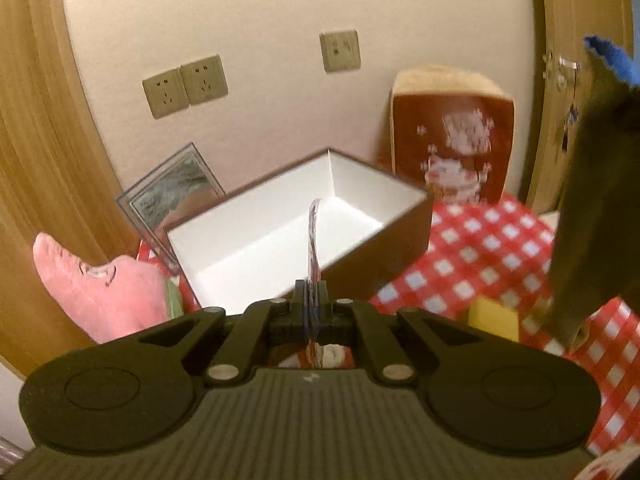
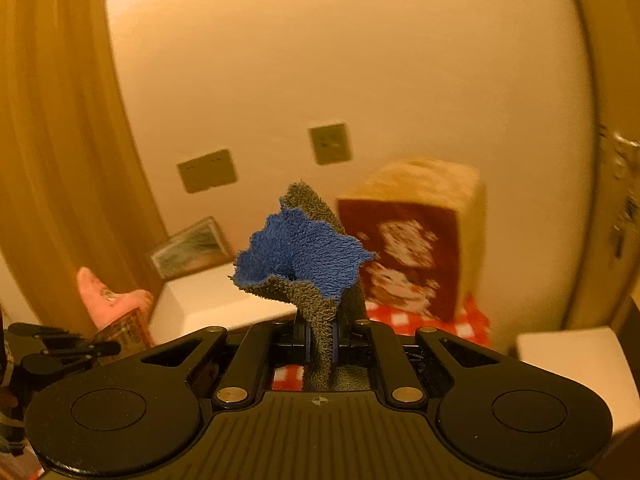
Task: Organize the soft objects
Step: 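Carry the held cloth with the right gripper toward the brown box, then lower the cloth into the brown box and open the right gripper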
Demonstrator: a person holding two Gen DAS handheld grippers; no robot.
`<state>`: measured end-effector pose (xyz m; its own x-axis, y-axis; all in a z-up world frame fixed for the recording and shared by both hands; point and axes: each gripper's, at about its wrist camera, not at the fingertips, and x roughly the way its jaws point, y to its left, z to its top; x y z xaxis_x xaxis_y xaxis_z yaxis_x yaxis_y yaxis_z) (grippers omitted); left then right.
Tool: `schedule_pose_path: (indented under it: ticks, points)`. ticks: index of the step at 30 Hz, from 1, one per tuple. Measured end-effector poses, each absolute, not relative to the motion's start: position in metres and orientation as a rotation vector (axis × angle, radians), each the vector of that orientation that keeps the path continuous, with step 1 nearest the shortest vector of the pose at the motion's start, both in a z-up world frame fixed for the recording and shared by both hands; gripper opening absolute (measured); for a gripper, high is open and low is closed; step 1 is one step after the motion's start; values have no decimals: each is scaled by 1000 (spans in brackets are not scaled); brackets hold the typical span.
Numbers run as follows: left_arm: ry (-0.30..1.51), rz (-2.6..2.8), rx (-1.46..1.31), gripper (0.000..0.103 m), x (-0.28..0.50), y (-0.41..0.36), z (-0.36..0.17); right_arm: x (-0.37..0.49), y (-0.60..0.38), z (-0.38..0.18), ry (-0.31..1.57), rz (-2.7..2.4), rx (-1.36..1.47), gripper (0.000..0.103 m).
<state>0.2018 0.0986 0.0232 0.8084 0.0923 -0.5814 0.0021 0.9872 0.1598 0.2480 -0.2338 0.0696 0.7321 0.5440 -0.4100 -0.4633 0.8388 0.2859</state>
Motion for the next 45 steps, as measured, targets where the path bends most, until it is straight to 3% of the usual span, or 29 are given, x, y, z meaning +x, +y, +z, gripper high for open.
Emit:
schedule_pose_path:
  ticks: [11,22,31,41,44,45]
  points:
    - [538,71,117,3,256,134,74,314,-169,120,413,751,151,9]
    - [534,103,99,3,323,161,83,396,-105,148,352,823,200,9]
    - [627,122,48,4,372,182,46,446,-53,112,401,828,186,9]
    - [733,133,5,3,410,200,1,500,7,27,679,788,80,9]
    - [750,135,-7,3,415,202,-5,506,19,9,733,773,27,19]
    - [756,133,-11,3,417,204,-7,508,20,4,761,775,27,33]
